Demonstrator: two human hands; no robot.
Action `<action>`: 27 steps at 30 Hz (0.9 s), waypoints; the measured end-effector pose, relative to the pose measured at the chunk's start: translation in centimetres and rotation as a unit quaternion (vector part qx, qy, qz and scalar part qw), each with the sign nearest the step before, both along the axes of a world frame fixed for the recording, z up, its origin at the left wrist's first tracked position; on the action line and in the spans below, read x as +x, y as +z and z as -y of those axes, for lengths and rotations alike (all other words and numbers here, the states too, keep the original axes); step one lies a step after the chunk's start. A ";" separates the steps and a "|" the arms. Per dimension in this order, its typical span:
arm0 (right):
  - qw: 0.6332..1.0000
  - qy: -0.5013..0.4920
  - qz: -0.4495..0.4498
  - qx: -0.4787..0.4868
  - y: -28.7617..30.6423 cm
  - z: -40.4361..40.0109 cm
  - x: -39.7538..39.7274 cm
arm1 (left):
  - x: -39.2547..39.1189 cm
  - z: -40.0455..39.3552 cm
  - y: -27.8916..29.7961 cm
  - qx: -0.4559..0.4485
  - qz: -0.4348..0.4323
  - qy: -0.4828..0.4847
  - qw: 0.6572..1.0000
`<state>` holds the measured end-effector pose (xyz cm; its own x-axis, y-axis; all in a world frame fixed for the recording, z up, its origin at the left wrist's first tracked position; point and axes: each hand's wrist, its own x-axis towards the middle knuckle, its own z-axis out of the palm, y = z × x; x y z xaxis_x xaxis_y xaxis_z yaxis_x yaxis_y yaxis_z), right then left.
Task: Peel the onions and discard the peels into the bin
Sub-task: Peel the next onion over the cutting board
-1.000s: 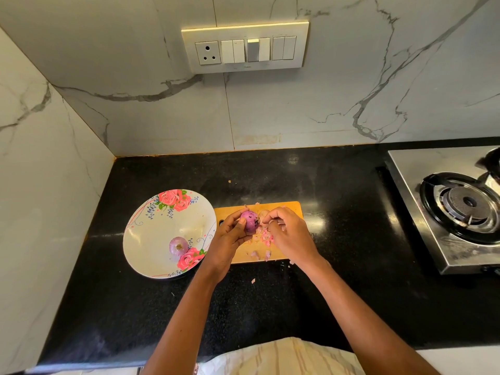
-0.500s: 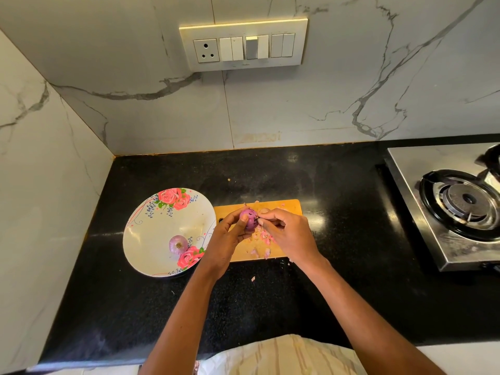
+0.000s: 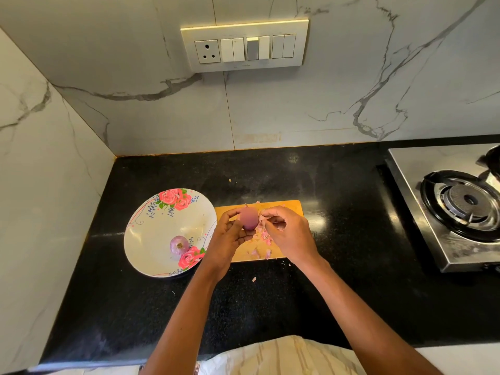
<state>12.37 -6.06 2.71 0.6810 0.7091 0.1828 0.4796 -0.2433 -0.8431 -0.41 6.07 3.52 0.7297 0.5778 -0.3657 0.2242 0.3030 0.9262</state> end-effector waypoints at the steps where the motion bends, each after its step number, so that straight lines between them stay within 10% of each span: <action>1: 1.000 0.001 -0.008 0.002 0.2 0.1 0.0 | 0.0 -0.1 0.0 -0.003 -0.004 0.001 1.000; 27: 1.000 -0.015 -0.008 0.017 0.2 0.2 1.0 | 0.7 0.1 -0.2 0.027 -0.022 -0.040 0.999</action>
